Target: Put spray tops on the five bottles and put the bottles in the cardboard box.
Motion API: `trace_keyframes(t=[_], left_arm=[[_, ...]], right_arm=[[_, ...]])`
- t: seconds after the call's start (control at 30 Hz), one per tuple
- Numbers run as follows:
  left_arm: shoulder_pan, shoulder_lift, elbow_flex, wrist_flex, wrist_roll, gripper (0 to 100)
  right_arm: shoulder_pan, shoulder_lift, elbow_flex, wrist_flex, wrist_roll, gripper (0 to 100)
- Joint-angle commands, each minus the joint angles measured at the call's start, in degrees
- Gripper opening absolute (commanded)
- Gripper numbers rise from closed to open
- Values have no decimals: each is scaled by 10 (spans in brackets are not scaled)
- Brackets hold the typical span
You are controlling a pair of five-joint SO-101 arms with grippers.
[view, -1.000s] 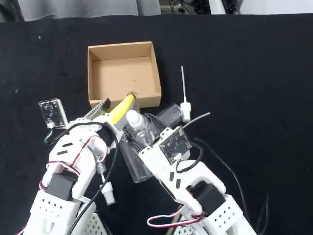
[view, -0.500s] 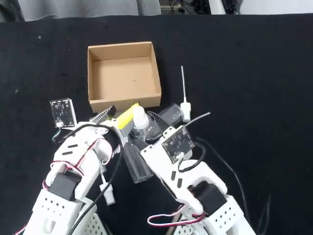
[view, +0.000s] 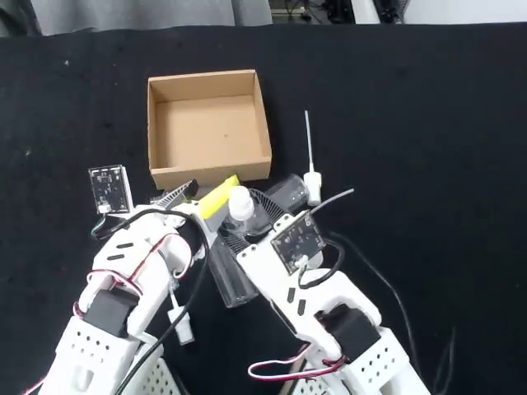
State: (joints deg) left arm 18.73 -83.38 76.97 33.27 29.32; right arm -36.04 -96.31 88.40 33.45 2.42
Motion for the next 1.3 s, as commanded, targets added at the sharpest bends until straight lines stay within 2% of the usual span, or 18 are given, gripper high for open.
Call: trace_keyframes(t=[0.0, 0.3, 0.53, 0.77, 1.03, 1.27], left_arm=[[15, -5, -17, 4, -6, 259], [-64, -5, -34, 3, -4, 259], [-119, -5, -36, -1, -9, 259], [-225, -5, -36, 0, -43, 259], [-333, -5, -11, -1, -50, 259], [-383, -5, 24, -1, -51, 259]], right_arm=[[11, -7, -2, -4, 2, 57], [13, -7, 2, -3, 2, 54], [67, -7, 2, -3, -2, 54], [69, -8, -12, 45, -2, 57], [69, -8, -18, 61, -2, 57], [69, -8, -16, 62, -2, 57]])
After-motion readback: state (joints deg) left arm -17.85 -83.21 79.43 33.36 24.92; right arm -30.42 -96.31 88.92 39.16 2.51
